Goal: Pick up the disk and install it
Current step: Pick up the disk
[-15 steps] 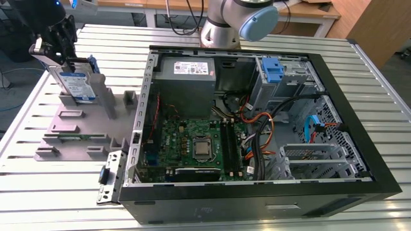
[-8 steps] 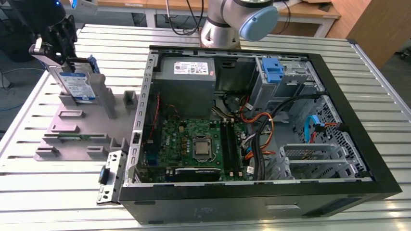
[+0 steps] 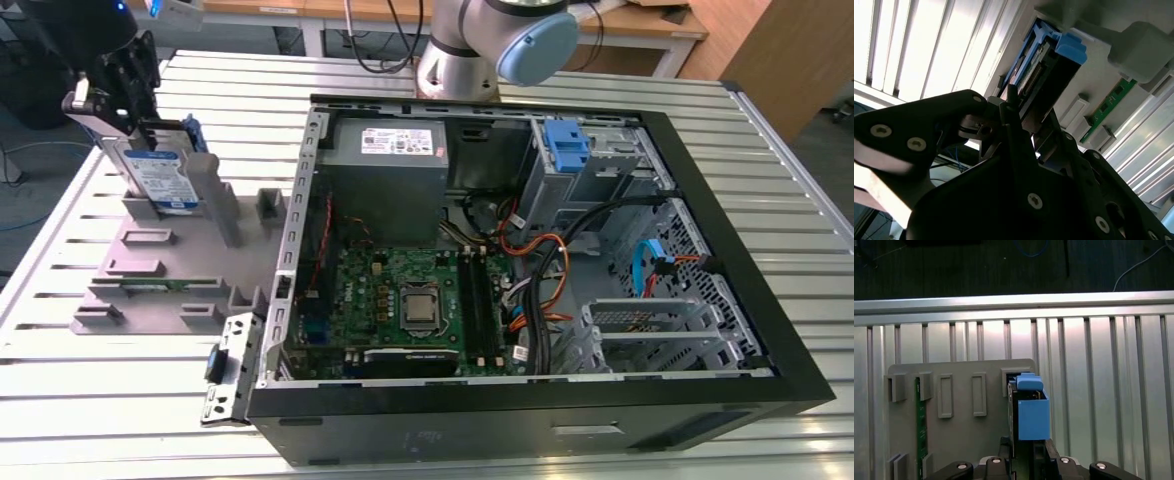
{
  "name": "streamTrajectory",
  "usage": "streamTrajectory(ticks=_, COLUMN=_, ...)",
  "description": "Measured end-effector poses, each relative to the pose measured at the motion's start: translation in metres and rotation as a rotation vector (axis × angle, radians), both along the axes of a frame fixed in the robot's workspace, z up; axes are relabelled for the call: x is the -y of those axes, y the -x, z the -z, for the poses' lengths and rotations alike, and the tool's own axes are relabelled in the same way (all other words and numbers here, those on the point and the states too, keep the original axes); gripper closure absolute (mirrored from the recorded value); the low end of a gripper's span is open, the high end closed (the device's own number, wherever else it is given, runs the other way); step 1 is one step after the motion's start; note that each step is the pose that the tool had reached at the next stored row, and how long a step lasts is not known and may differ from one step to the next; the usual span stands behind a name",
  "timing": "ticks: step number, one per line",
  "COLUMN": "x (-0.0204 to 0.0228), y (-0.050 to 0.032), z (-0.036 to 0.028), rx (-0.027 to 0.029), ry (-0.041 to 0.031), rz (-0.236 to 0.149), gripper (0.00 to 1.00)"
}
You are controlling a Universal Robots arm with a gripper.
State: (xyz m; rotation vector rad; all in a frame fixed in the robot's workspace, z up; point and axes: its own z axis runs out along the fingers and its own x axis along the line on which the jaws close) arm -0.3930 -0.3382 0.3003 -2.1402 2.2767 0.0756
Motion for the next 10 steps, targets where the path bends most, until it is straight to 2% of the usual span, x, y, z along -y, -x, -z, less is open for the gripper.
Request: streamTrajectory(ticks=10, x=0.0000, y=-0.0004, z=0.0000, rx=-0.0001, ry=-0.0007, rz=-0.014, gripper=0.64)
